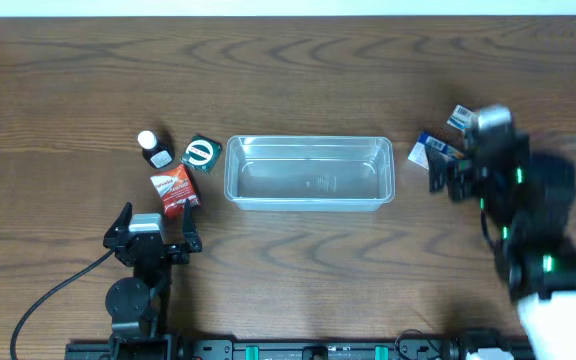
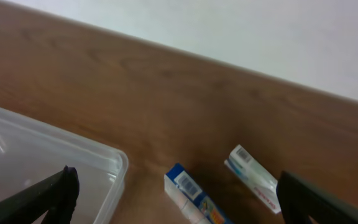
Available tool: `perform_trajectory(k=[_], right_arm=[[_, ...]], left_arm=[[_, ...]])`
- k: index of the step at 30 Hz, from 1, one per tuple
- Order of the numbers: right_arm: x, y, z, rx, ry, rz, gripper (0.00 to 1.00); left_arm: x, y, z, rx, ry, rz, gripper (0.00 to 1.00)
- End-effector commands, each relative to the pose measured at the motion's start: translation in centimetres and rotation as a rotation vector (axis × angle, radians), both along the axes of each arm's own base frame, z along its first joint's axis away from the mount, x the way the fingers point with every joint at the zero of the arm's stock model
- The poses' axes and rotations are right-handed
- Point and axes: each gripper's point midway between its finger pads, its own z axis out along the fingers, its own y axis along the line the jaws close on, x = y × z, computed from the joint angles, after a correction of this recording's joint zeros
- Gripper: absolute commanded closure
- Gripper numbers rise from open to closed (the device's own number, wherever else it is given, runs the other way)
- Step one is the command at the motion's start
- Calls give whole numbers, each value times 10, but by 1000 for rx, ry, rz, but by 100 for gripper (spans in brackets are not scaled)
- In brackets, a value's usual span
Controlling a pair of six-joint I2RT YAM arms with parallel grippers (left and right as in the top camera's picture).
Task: Pack container
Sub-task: 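Reach right gripper to the blue Kool Fever box and grasp it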
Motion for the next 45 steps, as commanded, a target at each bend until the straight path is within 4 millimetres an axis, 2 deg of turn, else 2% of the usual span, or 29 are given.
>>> perform_trajectory(k=[1,6,12,17,23,32,41,43,45], right_arm=[[24,-4,4,-78,47,24,1],[39,-16,-13,-271,79,82,1],[44,-46,-26,-468,99,131,1],[41,-65,-39,-467,155,101,1],[32,-65,-76,-458,296,149,1],[31,-65,-123,-430,442,184,2],[28,-65,-162,-407,562,213,15],[27,-65,-167,-406,575,216,23],[28,-66,-168,-409,579,213,37]], left_arm=[[-1,0,-15,0,47,-2,2],[-1,0,-15,0,47,-2,2],[-1,0,-15,0,47,-2,2],[-1,0,-15,0,47,-2,2],[-1,0,-15,0,47,-2,2],[-1,0,-15,0,47,-2,2],[-1,0,-15,0,47,-2,2],[-1,0,-15,0,47,-2,2],[-1,0,-15,0,47,-2,2]])
